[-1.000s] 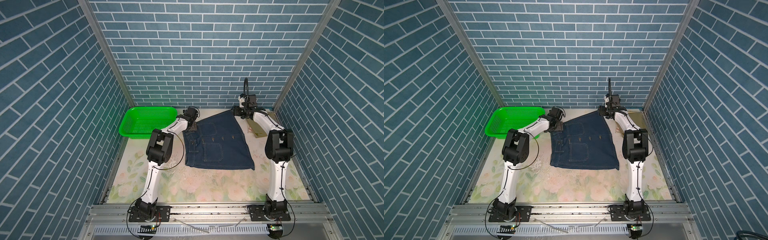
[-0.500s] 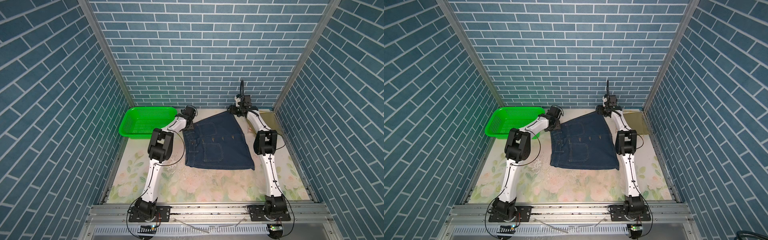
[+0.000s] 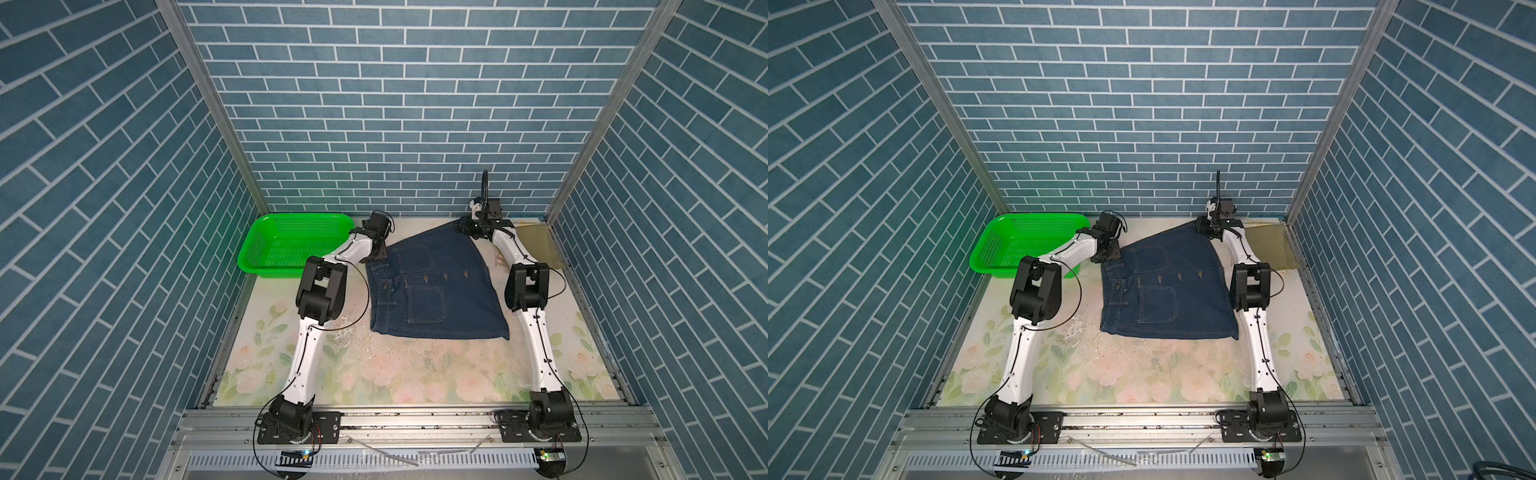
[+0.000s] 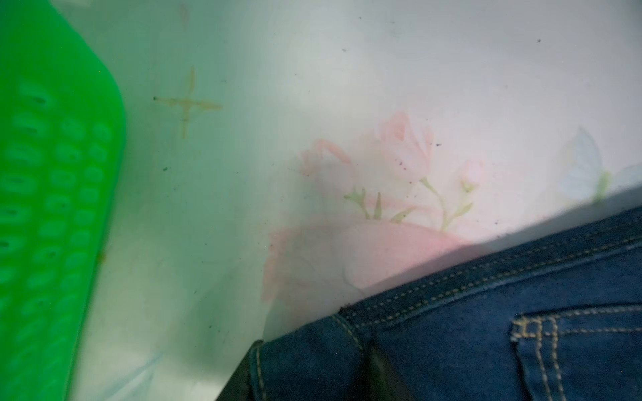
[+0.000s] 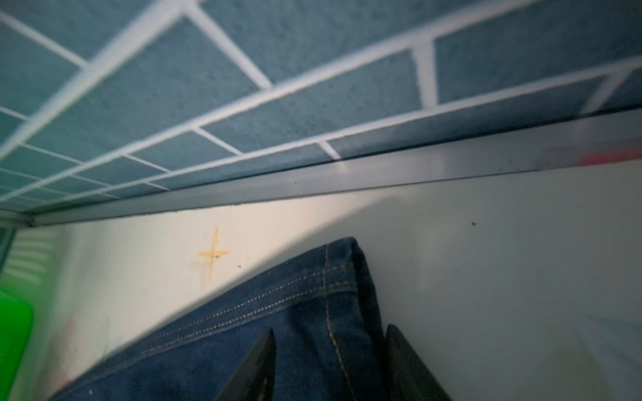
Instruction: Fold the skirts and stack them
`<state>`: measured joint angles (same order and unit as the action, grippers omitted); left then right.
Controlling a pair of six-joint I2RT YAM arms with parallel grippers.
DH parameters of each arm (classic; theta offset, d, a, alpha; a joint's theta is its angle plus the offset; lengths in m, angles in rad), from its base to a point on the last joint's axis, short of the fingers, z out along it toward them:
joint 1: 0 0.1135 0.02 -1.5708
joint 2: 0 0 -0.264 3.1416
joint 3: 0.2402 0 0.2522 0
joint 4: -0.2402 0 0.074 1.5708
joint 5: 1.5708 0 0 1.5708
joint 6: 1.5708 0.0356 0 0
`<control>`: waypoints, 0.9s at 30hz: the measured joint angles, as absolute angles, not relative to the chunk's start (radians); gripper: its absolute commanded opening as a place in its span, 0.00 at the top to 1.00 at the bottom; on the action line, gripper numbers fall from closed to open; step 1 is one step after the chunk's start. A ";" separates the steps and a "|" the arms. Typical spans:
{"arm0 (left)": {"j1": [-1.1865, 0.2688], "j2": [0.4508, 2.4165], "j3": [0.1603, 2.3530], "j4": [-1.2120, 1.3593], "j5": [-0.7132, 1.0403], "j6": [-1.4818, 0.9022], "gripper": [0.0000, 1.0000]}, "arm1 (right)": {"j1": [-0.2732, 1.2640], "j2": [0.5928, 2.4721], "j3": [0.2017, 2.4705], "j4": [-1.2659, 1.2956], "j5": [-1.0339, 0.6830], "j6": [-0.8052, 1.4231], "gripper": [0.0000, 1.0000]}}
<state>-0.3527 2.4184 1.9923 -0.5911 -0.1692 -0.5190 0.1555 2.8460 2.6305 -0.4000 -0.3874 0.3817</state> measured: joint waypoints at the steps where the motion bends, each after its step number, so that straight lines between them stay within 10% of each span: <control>1: -0.353 2.419 1.993 -0.591 -0.165 -0.519 0.64 | 0.155 2.851 2.630 -0.386 -0.392 0.390 0.71; 5: -0.353 2.423 2.003 -0.591 -0.152 -0.517 0.83 | 0.154 2.864 2.630 -0.327 -0.403 0.421 0.99; 8: -0.353 2.434 2.027 -0.594 -0.143 -0.516 0.99 | 0.154 2.865 2.630 -0.287 -0.405 0.438 1.00; 27: -0.345 2.279 1.835 -0.417 -0.106 -0.463 1.00 | 0.164 2.350 2.003 0.002 -0.340 0.368 1.00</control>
<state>-0.3450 2.2791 1.8355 -0.4171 -0.1062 -0.4633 0.1638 2.3501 2.0026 0.0017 -0.3397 0.3679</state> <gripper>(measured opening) 0.104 0.056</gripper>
